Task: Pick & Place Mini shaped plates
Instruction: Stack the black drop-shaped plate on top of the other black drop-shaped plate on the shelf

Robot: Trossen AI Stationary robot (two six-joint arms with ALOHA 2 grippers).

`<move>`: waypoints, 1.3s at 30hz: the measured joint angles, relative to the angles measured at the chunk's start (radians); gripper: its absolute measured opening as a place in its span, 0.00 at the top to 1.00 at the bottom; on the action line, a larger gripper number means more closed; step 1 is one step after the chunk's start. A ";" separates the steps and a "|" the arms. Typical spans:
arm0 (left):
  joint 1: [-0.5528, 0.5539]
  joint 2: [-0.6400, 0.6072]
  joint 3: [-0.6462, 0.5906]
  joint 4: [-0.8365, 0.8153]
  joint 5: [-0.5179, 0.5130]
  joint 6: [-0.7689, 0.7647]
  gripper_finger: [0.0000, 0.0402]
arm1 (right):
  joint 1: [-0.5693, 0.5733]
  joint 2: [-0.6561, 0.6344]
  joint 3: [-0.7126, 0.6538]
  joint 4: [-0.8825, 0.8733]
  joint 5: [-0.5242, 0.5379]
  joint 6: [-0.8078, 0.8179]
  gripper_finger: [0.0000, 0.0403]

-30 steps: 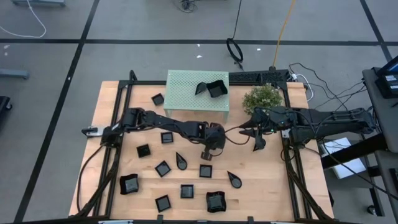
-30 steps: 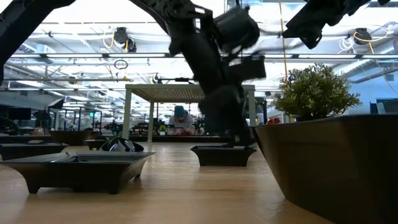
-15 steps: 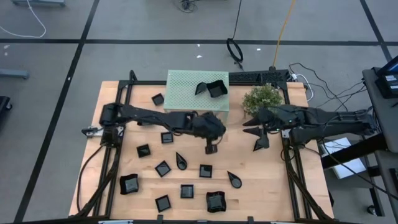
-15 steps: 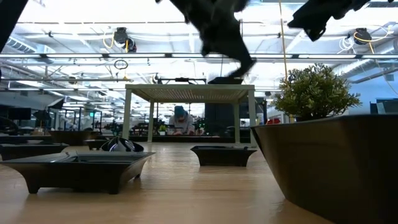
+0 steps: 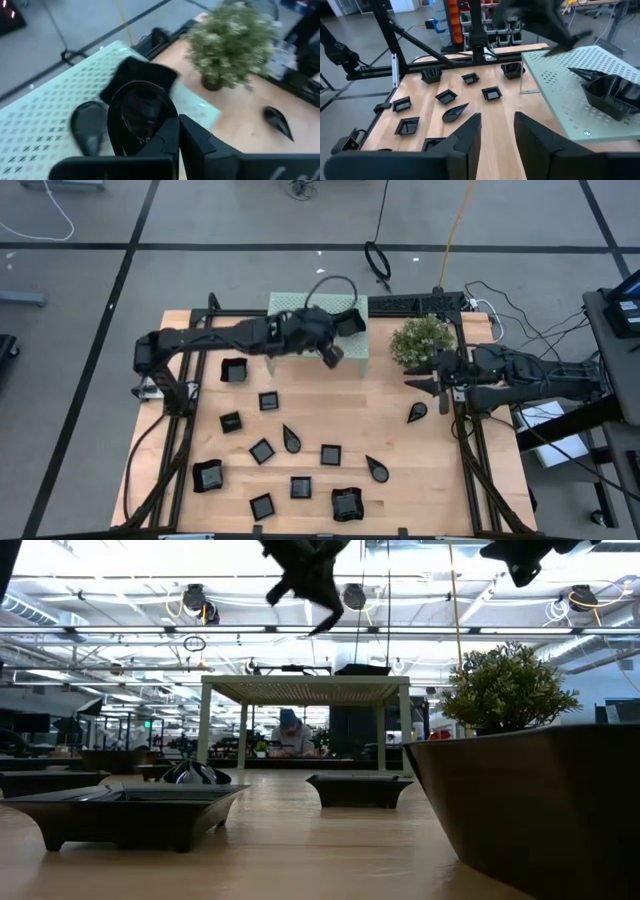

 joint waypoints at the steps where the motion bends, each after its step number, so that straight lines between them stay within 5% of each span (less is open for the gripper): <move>1: 0.020 0.007 0.000 0.008 0.018 -0.012 0.99 | 0.000 -0.002 0.000 0.000 0.000 0.000 0.74; 18: 0.189 0.046 0.001 -0.043 0.136 -0.015 0.99 | 0.000 -0.004 0.000 -0.049 0.073 0.000 0.74; 39: 0.205 0.047 0.001 -0.038 0.182 0.024 0.97 | 0.000 -0.156 0.000 -0.061 0.073 -0.037 0.74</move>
